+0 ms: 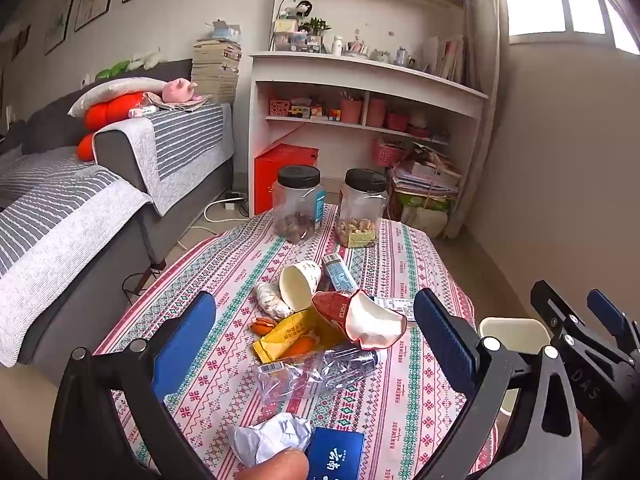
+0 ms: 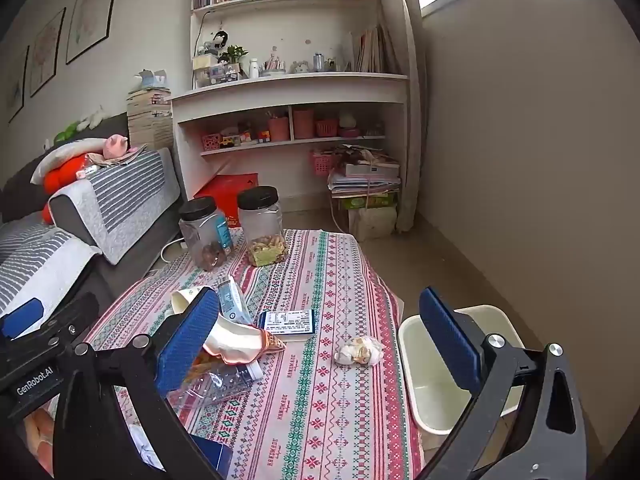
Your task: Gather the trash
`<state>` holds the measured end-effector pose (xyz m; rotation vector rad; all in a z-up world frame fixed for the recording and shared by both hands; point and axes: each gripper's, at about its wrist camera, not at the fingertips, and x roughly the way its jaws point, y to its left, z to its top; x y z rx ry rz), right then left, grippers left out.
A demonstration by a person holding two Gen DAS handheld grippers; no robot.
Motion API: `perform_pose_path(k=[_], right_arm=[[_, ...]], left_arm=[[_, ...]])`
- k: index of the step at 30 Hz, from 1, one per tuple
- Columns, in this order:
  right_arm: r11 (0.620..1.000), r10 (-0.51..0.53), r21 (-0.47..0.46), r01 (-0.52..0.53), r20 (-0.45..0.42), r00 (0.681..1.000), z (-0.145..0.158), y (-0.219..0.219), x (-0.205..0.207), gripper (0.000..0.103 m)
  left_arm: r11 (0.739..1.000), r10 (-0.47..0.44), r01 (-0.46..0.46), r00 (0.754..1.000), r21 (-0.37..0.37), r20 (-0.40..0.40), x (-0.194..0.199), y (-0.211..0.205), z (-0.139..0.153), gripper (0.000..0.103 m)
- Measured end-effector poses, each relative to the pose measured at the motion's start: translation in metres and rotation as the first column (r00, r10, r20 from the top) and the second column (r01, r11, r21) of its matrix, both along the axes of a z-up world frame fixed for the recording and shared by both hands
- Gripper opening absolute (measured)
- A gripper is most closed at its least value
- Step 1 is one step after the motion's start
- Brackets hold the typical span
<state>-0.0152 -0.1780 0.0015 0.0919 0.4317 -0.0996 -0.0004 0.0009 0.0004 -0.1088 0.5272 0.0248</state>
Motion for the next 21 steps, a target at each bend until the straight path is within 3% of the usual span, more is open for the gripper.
perform_pose_path(k=[21], right_arm=[[1.0, 0.006, -0.011, -0.006, -0.015, 1.0, -0.004, 0.005, 0.005, 0.096]], left_arm=[[1.0, 0.019, -0.019, 1.0, 0.002, -0.022, -0.002, 0.01, 0.001, 0.096]])
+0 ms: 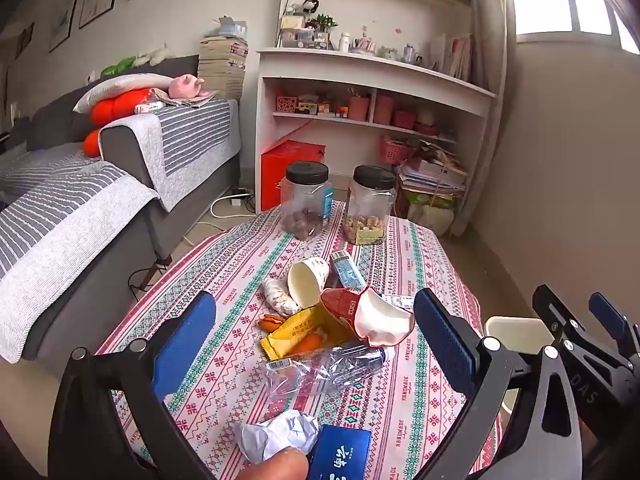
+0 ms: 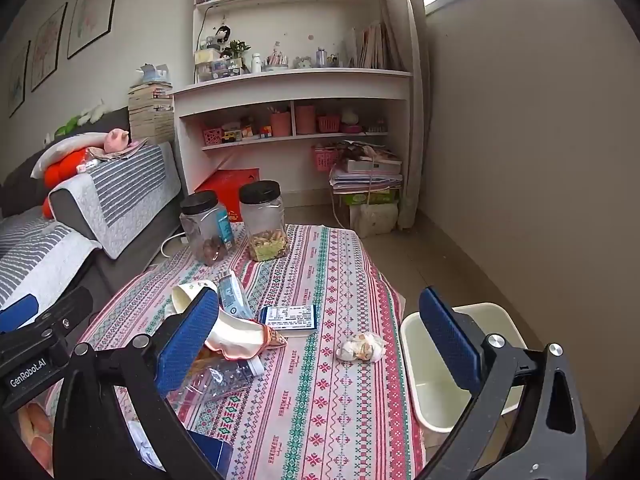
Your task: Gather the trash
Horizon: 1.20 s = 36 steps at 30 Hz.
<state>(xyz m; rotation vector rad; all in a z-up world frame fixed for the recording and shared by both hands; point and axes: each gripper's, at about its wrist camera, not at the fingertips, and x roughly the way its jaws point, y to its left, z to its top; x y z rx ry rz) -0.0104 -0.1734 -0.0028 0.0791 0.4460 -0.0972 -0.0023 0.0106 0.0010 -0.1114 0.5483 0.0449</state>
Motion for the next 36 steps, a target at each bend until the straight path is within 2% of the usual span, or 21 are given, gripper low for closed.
perform_pose_path(k=[36], right_arm=[[1.0, 0.003, -0.002, -0.003, -0.005, 1.0, -0.0029, 0.0034, -0.0019, 0.096]], left_arm=[[1.0, 0.01, -0.01, 1.0, 0.006, -0.019, 0.0009, 0.0029, -0.0092, 0.096]])
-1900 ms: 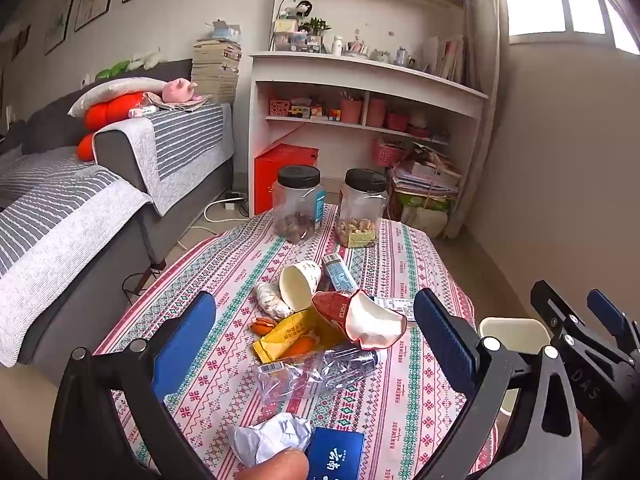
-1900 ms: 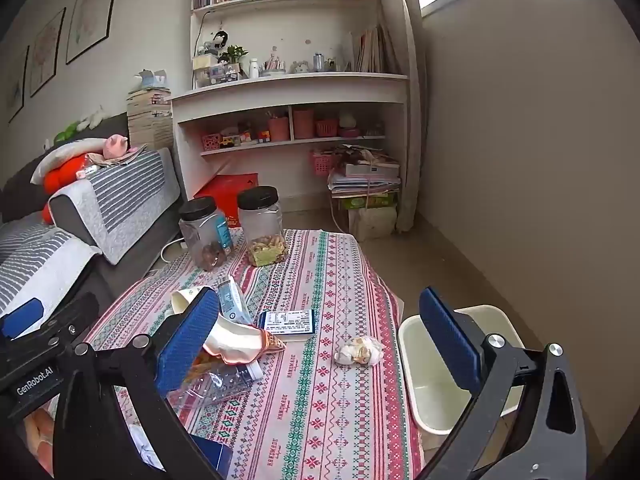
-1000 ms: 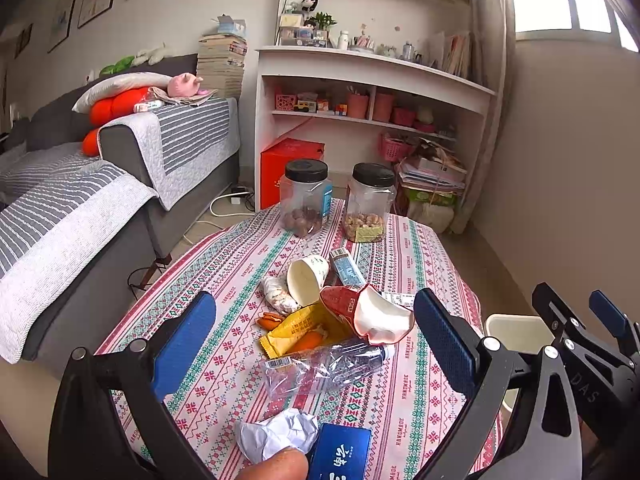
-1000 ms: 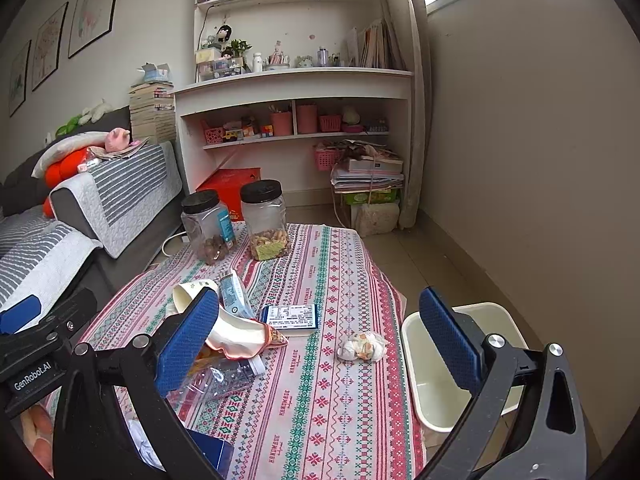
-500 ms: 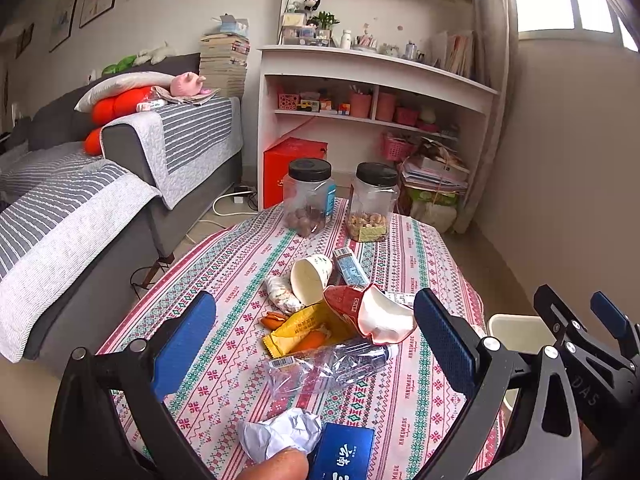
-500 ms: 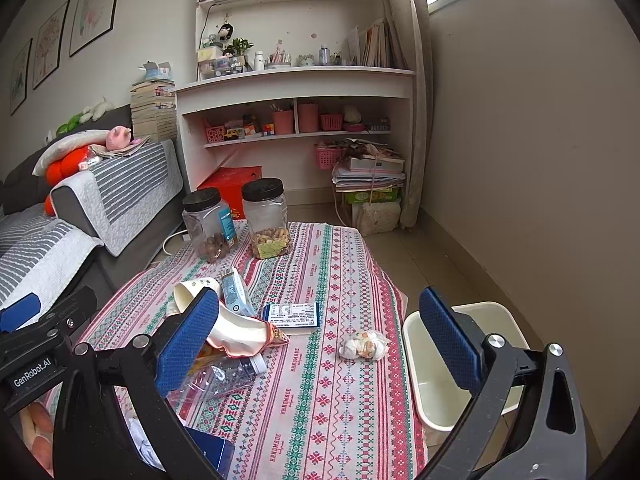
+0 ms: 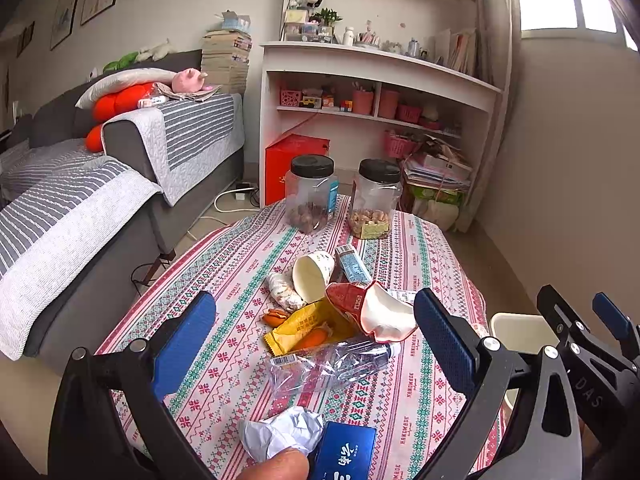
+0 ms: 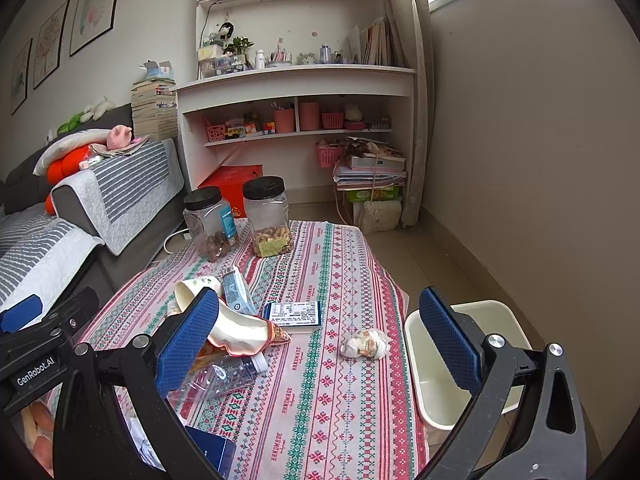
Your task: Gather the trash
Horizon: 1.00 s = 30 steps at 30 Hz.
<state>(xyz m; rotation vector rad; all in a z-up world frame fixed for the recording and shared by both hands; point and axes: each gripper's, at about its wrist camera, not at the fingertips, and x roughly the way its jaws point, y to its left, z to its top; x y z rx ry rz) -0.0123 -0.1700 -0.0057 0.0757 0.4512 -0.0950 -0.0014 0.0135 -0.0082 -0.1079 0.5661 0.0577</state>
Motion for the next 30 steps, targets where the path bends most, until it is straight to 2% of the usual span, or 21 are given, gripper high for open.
perform_pose_path(k=[30], right_arm=[[1.0, -0.001, 0.0, 0.001, -0.004, 1.0, 0.0003, 0.0, 0.0009, 0.096]], left_arm=[[1.0, 0.005, -0.004, 1.0, 0.006, -0.016, 0.0012, 0.0025, -0.007, 0.096]])
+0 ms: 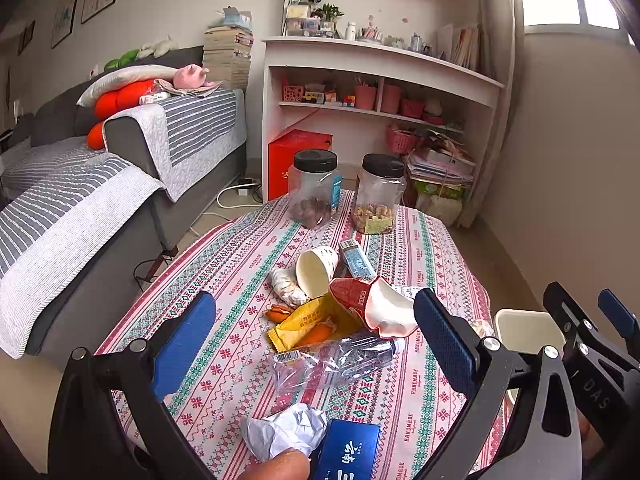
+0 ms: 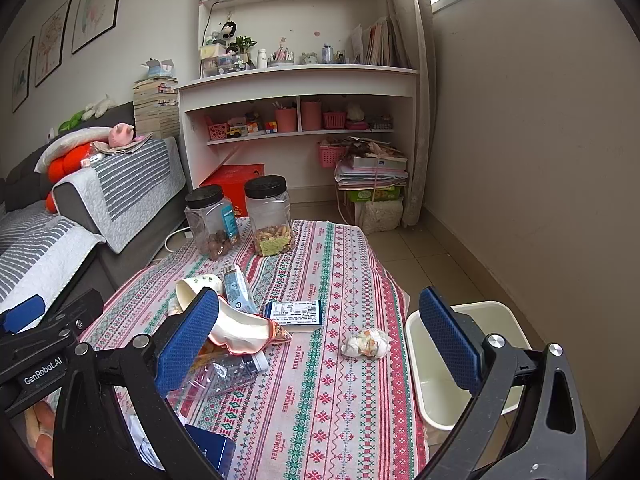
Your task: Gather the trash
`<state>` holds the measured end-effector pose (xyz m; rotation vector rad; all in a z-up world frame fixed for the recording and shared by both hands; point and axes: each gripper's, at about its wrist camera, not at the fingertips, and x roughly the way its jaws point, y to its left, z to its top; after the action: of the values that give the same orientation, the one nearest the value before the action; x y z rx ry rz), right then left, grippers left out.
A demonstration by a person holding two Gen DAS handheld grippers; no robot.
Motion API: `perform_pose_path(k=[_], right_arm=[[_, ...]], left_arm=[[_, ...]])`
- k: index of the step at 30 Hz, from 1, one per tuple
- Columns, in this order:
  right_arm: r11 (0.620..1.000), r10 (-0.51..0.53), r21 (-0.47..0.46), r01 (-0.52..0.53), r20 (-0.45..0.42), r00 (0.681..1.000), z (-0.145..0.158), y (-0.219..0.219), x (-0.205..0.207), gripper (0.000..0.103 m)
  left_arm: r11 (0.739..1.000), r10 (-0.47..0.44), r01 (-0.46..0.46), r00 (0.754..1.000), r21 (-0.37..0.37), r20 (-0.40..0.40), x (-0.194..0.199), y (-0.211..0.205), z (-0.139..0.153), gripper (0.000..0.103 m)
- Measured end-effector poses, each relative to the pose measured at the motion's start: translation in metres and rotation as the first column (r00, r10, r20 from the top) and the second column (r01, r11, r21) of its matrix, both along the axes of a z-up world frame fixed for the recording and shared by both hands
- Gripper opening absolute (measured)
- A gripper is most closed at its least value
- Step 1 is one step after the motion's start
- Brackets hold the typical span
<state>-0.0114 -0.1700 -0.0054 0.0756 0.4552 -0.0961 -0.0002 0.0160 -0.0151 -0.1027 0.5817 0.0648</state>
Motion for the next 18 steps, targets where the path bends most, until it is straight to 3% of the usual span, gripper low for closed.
perform_pose_path(k=[8, 12, 14, 16, 18], right_arm=[[1.0, 0.01, -0.005, -0.01, -0.026, 1.0, -0.006, 0.003, 0.002, 0.096], [0.999, 0.034, 0.01, -0.033, -0.093, 0.995, -0.015, 0.004, 0.009, 0.096], [0.999, 0.04, 0.027, -0.036, -0.132, 0.991, -0.019, 0.0, 0.014, 0.096], [0.999, 0.037, 0.041, -0.031, -0.17, 0.985, -0.023, -0.005, 0.018, 0.096], [0.998, 0.031, 0.056, -0.019, -0.215, 0.976, -0.028, -0.011, 0.022, 0.096]], left_arm=[[1.0, -0.01, 0.011, 0.999, 0.014, -0.041, 0.004, 0.001, -0.002, 0.096], [0.996, -0.076, 0.084, 0.983, 0.042, -0.168, 0.019, 0.002, -0.013, 0.096], [0.99, -0.109, 0.129, 0.95, 0.05, -0.294, 0.03, 0.004, -0.03, 0.096], [0.988, -0.122, 0.152, 0.895, 0.037, -0.429, 0.04, 0.009, -0.053, 0.096], [0.989, -0.126, 0.151, 0.817, -0.003, -0.563, 0.047, 0.016, -0.083, 0.096]])
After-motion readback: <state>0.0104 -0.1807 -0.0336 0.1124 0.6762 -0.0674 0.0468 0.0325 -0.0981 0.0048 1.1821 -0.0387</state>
